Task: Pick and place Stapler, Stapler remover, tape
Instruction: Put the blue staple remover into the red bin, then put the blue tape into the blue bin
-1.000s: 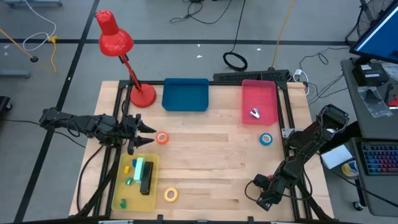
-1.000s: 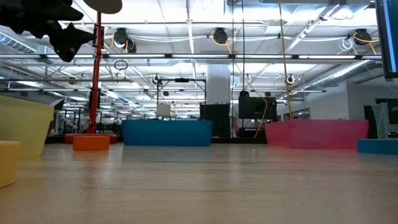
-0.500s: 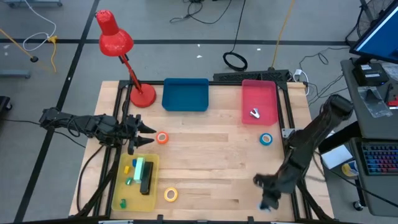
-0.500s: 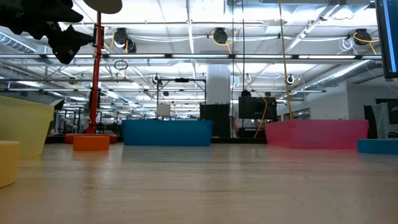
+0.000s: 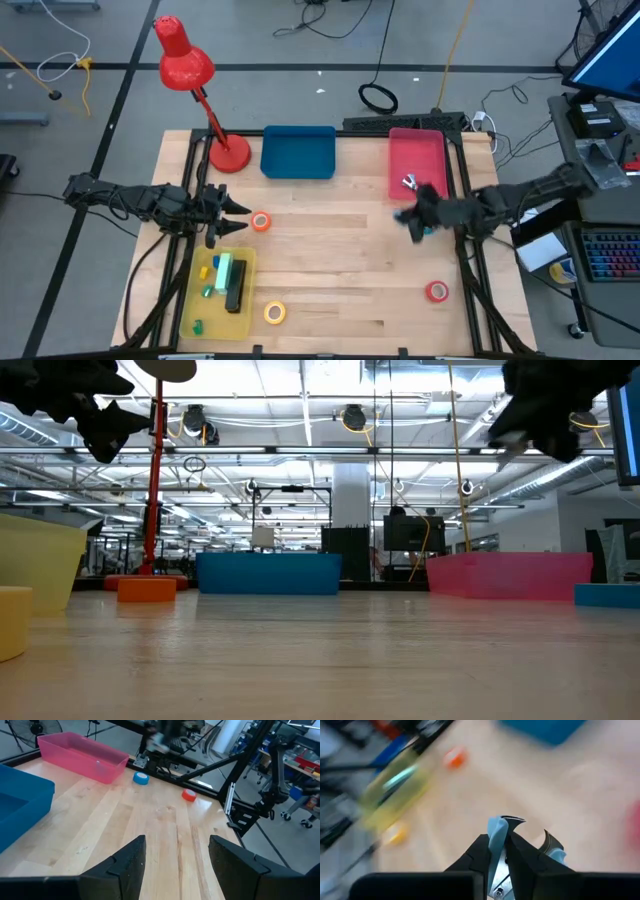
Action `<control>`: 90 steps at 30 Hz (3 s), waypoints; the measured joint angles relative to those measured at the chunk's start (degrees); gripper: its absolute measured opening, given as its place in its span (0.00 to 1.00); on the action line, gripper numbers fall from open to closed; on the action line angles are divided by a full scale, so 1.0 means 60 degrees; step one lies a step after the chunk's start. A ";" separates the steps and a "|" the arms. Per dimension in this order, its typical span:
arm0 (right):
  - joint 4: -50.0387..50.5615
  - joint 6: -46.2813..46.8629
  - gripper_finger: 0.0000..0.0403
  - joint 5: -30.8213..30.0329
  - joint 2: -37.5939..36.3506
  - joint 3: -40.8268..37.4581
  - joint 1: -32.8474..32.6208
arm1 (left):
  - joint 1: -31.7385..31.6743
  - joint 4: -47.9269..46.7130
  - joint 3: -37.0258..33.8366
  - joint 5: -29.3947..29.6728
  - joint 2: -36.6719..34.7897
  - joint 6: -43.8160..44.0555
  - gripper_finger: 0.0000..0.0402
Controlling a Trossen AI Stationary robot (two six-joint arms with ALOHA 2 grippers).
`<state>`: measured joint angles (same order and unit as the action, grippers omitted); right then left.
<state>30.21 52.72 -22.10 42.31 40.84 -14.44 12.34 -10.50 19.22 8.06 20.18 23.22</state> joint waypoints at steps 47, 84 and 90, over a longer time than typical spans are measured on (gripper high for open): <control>-0.0370 -0.5253 0.10 0.2867 0.6118 0.1490 1.1243 | -0.0629 0.2051 -0.1902 0.0629 -0.1824 -0.2286 0.54; 0.5976 -0.2743 0.28 0.7982 0.1494 0.1490 0.9399 | -0.2401 0.3793 -0.3049 -0.1119 -0.1814 -0.1319 0.54; 0.7915 -0.1165 0.28 0.7580 0.0834 0.1490 0.8113 | -0.2401 0.3767 -0.3049 -0.1119 -0.1814 -0.1355 0.54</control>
<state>77.70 45.73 23.38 47.31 49.78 34.24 -2.07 12.10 0.93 1.34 9.30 15.09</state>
